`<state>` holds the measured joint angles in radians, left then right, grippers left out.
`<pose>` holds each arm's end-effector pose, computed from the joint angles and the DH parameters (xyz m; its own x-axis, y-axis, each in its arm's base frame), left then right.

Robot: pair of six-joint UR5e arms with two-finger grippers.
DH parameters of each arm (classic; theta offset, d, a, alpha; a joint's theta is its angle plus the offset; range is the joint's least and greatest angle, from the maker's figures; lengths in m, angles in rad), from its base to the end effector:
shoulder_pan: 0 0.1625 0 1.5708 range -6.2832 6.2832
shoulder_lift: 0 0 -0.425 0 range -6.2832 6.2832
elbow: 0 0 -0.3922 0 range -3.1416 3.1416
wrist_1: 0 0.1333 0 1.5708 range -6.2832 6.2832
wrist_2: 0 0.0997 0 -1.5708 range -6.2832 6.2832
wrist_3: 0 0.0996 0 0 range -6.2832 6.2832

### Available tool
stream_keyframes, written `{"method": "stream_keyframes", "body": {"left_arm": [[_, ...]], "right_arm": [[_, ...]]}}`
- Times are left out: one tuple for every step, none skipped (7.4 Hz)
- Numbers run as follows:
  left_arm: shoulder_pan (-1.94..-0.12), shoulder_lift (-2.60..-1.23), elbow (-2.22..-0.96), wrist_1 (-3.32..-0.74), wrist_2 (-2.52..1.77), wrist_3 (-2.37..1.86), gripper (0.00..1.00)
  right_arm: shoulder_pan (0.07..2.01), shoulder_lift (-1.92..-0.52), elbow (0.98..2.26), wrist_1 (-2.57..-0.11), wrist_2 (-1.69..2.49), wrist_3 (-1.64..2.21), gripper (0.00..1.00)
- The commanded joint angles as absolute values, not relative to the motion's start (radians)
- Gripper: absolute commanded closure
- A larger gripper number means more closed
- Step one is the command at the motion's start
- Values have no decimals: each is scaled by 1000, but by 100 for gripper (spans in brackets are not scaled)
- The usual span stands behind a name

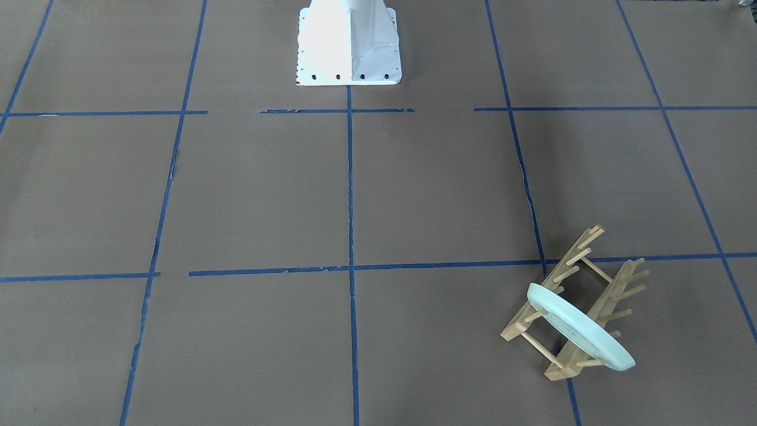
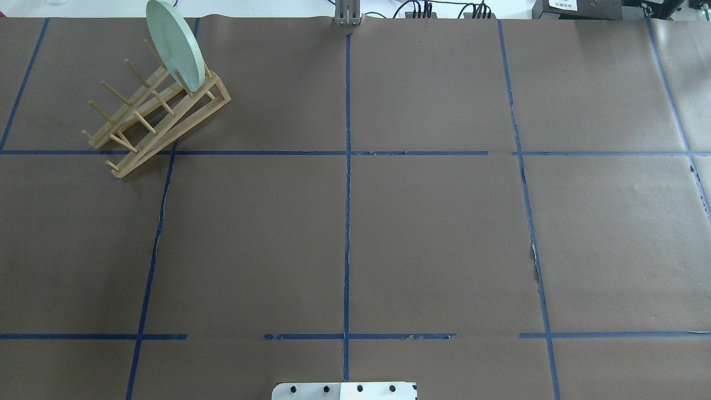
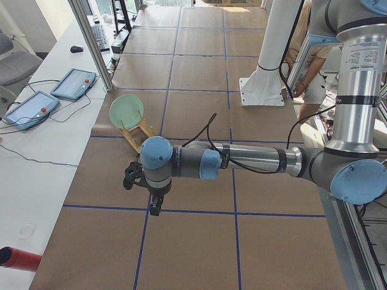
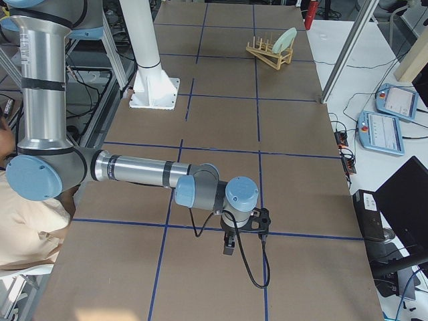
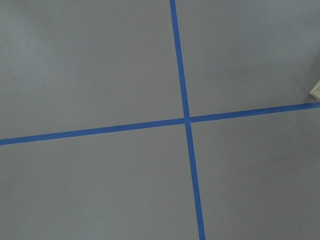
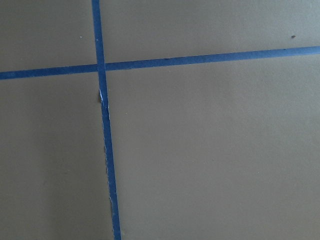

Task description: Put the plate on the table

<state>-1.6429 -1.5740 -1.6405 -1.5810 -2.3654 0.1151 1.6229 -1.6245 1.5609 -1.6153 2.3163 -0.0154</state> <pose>-0.0979 -0.4919 0.6202 0.7066 0.1227 -0.6969 -0.0094 0.9864 0.1641 0.0896 -0.4558 0.6953 0.7307 0.0961 0.6760 -0.0405 0.9944 -0.0975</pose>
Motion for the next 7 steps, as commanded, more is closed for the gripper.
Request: {"method": "stream_keyframes", "body": {"left_arm": [[-1643, -1578, -1660, -1583, -2367, 118, 0], [-1643, -1578, -1681, -1579, -2365, 117, 0], [-1643, -1580, -1683, -1582, -2365, 117, 0], [-1643, -1588, -1678, -1585, -2358, 117, 0], [-1643, -1629, -1677, -1618, -2365, 106, 0], [-1643, -1667, -1660, -1688, -2359, 109, 0], [-1637, -1730, -1573, -1827, -2361, 106, 0]], "right_arm": [[1623, -1624, 1560, -1615, 2316, -15, 0], [1623, -1624, 1560, -1615, 2316, -15, 0], [1623, -1624, 1562, -1615, 2316, -15, 0], [1623, -1624, 1560, -1615, 2316, -15, 0], [1623, -1624, 1560, -1615, 2316, -15, 0], [1623, -1624, 1562, -1615, 2316, -15, 0], [1623, -1624, 1562, -1615, 2316, -15, 0]]}}
